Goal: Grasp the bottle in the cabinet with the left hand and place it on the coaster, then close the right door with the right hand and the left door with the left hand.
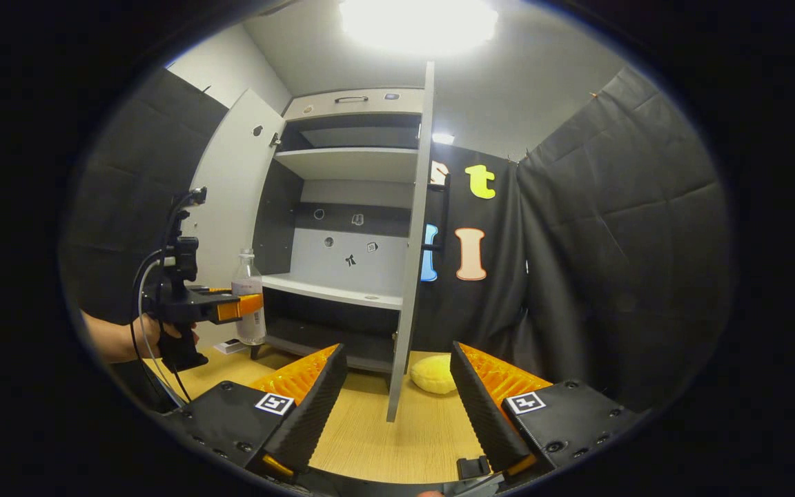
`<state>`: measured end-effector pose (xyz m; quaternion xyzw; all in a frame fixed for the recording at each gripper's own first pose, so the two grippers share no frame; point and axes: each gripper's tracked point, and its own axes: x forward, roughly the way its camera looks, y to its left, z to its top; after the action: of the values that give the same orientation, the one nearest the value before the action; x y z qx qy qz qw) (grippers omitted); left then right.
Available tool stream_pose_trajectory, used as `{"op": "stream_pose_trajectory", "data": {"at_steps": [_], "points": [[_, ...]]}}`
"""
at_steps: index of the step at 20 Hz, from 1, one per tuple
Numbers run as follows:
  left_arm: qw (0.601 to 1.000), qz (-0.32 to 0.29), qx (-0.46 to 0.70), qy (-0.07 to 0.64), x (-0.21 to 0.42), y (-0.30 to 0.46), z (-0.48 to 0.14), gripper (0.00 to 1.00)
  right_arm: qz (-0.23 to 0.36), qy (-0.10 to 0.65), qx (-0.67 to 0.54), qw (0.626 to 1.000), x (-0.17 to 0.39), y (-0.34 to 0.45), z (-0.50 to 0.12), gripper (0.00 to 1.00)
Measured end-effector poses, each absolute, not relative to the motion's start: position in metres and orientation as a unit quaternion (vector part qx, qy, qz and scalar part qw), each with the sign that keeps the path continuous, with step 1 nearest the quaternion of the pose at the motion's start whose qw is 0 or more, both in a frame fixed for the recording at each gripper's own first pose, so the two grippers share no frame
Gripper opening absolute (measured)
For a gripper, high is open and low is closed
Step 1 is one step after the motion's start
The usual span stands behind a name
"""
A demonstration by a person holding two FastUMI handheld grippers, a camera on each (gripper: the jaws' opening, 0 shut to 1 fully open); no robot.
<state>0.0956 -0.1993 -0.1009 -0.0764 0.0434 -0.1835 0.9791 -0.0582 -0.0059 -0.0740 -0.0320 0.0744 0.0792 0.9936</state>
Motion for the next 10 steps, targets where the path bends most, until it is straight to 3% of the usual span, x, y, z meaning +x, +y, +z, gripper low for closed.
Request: {"op": "stream_pose_trajectory", "data": {"at_steps": [10], "points": [[0.975,-0.184,-0.088,0.093,0.053,-0.198,-0.188,0.71,0.097,0.1,-0.044,0.989,-0.063,0.011,-0.094,0.96]]}}
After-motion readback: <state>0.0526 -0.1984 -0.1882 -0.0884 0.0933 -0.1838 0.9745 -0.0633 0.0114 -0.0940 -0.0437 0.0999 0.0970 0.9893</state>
